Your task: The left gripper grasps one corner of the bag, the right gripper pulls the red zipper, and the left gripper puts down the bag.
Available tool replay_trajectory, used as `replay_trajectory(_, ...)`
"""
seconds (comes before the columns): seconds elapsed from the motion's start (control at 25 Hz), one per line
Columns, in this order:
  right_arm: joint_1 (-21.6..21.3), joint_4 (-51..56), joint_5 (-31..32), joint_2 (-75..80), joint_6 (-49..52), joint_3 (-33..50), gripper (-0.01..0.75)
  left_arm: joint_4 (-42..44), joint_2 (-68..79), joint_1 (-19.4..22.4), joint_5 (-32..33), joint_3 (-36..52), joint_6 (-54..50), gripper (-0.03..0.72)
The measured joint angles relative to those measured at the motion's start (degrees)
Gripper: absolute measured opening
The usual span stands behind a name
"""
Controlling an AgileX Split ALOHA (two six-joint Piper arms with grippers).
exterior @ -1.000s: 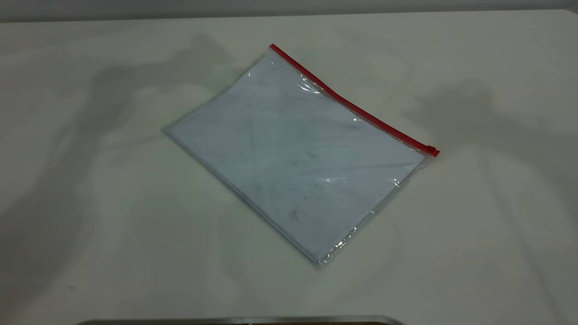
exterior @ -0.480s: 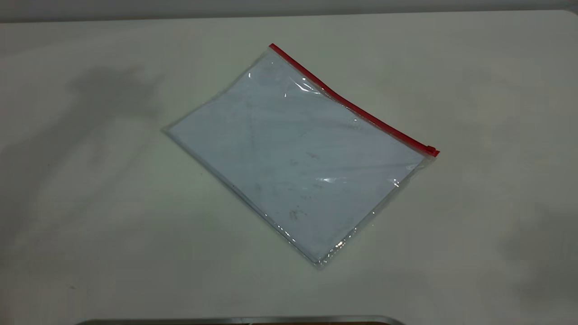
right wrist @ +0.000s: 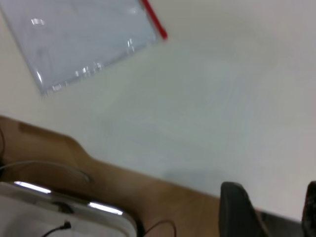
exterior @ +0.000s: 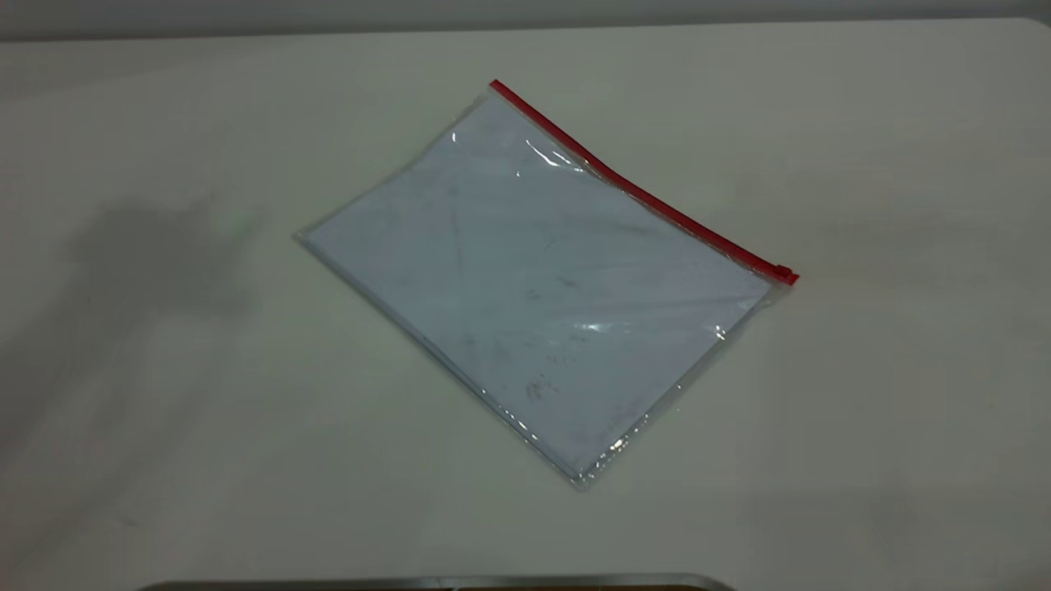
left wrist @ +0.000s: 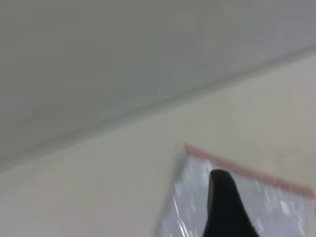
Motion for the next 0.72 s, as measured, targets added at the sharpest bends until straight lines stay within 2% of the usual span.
replay_trajectory(0.32,0.00,-0.22,-4.76,-8.35,2.72,15.42,0.359,1.68,-15.95,-0.07,0.00,44.38,-1.15,0.493)
replay_trajectory(0.44,0.00,0.01,-6.33,-9.14,3.16,17.81,0.359,4.50,-21.44,-0.07,0.00,57.87,-1.02,0.493)
replay_trajectory(0.6,0.00,0.07,-6.99,-9.24,3.75,17.84,0.359,8.90,-29.45,-0.07,0.00,71.17,-1.37,0.493)
replay_trajectory(0.72,0.00,0.92,-6.99,-9.24,4.76,17.84,0.359,12.09,-36.21,-0.17,0.00,77.62,-2.24,0.481)
